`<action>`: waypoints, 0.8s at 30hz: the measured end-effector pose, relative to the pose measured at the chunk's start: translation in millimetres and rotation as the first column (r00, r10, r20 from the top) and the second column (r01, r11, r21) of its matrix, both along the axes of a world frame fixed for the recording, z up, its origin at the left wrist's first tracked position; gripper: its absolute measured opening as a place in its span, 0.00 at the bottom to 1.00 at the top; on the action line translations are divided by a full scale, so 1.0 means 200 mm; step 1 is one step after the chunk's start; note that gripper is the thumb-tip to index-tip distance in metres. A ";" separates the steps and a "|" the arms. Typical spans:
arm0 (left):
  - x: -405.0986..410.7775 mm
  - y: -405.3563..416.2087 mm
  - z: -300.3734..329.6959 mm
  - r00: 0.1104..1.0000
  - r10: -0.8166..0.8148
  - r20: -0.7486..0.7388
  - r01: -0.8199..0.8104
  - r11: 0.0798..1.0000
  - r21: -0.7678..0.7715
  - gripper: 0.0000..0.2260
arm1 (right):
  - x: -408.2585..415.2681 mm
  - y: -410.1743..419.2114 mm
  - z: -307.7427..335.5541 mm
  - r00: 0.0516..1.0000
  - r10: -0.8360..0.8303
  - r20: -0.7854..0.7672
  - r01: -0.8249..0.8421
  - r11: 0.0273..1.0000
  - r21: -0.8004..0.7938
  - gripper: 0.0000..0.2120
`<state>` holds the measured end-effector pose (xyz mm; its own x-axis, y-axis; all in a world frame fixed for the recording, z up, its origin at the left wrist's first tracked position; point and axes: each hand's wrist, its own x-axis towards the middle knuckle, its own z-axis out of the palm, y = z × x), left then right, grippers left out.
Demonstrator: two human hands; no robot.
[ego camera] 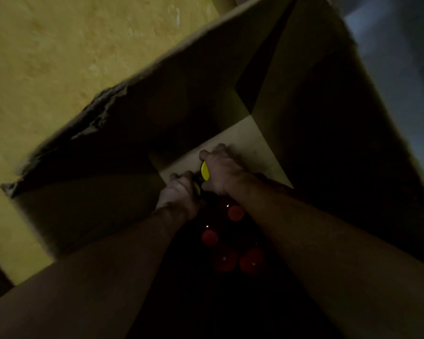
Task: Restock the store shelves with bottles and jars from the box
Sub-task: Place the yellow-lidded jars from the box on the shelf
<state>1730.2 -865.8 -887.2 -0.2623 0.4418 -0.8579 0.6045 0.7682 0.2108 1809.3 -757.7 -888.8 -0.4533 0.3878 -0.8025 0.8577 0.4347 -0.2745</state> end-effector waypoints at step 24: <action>-0.21 0.21 -0.10 0.998 -0.067 -0.016 0.069 0.962 0.264 0.41 | 0.07 0.28 -0.04 0.992 -0.009 -0.123 0.021 0.996 0.092 0.32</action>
